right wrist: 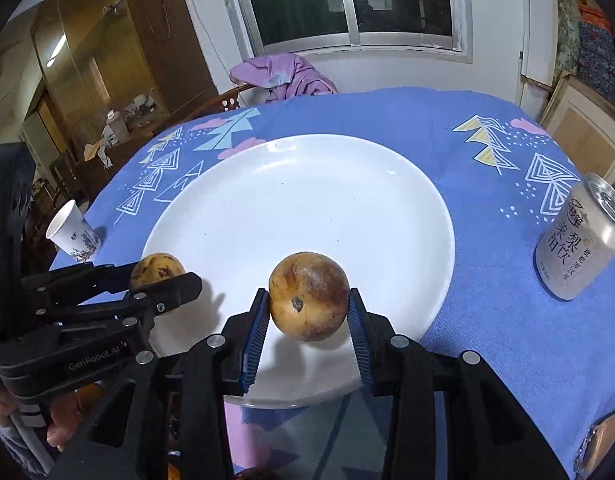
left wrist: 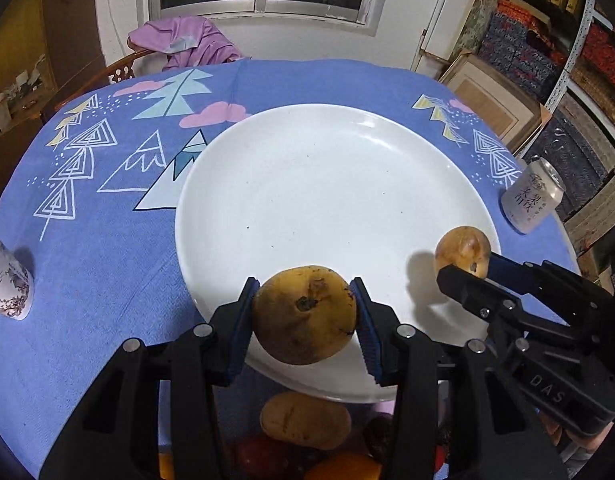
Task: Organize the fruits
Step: 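Carry both tan fruits over the white plate and open both tools to release, then grasp an orange with the left tool while the right tool grasps a dark brown fruit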
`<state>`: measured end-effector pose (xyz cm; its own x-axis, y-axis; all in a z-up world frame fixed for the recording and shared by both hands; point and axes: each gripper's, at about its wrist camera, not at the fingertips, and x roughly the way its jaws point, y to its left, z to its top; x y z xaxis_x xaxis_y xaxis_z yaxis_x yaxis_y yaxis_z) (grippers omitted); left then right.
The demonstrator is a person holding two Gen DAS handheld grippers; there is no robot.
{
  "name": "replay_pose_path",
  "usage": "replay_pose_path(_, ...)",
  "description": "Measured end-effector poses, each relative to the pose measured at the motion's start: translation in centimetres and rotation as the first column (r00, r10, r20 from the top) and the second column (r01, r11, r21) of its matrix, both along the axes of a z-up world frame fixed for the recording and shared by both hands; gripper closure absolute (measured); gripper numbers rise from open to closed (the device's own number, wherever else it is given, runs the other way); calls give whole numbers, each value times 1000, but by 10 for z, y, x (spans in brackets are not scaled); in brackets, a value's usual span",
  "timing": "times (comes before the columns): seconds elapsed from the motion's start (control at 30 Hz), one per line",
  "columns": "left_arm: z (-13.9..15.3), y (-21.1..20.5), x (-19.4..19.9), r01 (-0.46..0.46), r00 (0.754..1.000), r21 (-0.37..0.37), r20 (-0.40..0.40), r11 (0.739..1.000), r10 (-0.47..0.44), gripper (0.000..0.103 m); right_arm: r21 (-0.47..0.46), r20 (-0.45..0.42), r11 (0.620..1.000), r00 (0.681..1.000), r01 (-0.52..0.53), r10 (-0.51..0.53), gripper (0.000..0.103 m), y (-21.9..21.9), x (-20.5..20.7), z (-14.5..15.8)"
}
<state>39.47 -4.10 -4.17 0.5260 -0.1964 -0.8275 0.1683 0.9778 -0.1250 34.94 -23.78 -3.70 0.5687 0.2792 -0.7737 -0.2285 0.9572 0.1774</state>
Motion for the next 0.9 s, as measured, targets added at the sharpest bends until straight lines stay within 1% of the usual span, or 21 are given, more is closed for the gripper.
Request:
replay_pose_path(0.07, -5, -1, 5, -4, 1000, 9, -8, 1000, 4, 58, -3, -3, 1000, 1000, -2, 2, 62, 2, 2, -4)
replay_pose_path(0.13, -6, 0, 7, -10, 1000, 6, -15, 1000, 10, 57, 0, 10, 1000, 1000, 3, -3, 60, 0, 1, 0)
replay_pose_path(0.2, -1, 5, 4, -23, 1000, -1, 0, 1000, 23, 46, 18, 44, 1000, 999, 22, -23, 59, -7, -5, 13)
replay_pose_path(0.23, 7, 9, -1, -36, 999, -6, 23, 999, 36, 35, 34, 63, 999, 998, 29, -31, 59, -12, -9, 21)
replay_pose_path(0.27, 15, 13, -7, -45, 998, -10, 46, 999, 45, 31, 51, 82, 998, 996, 31, -35, 59, -16, -16, 31)
replay_pose_path(0.37, 45, 27, -33, -59, 992, -13, 112, 998, 60, 30, 97, 153, 995, 987, 35, -50, 59, -31, -46, 62)
replay_pose_path(0.4, 56, 33, -47, -66, 988, -14, 139, 998, 68, 28, 119, 177, 992, 983, 35, -56, 57, -37, -62, 72)
replay_pose_path(0.43, 64, 39, -61, -74, 984, -12, 164, 997, 75, 22, 133, 194, 991, 979, 34, -60, 54, -41, -76, 78)
replay_pose_path(0.47, 71, 46, -75, -86, 977, -9, 193, 996, 86, 17, 143, 212, 989, 975, 36, -67, 47, -46, -91, 82)
replay_pose_path(0.5, 75, 53, -91, -102, 970, -3, 223, 995, 100, 14, 151, 236, 988, 969, 42, -77, 40, -52, -108, 84)
replay_pose_path(0.53, 79, 61, -110, -121, 960, 8, 254, 993, 115, 11, 153, 258, 987, 962, 51, -90, 38, -57, -125, 84)
replay_pose_path(0.57, 78, 68, -128, -139, 952, 24, 280, 990, 127, 11, 149, 274, 987, 956, 62, -102, 36, -61, -139, 81)
replay_pose_path(0.63, 70, 78, -156, -160, 945, 49, 297, 986, 139, 11, 150, 295, 985, 947, 84, -125, 36, -71, -167, 70)
replay_pose_path(0.73, 43, 89, -191, -174, 949, 83, 281, 981, 144, 11, 176, 294, 980, 945, 97, -146, 35, -84, -197, 44)
replay_pose_path(0.8, 27, 92, -207, -158, 956, 68, 262, 985, 135, 11, 180, 277, 978, 948, 107, -155, 35, -88, -206, 30)
replay_pose_path(0.87, 14, 91, -223, -132, 959, 40, 256, 990, 118, 11, 171, 258, 979, 954, 109, -152, 35, -90, -211, 21)
replay_pose_path(0.9, 10, 88, -229, -118, 961, 38, 256, 992, 105, 11, 168, 254, 980, 955, 110, -151, 35, -89, -214, 18)
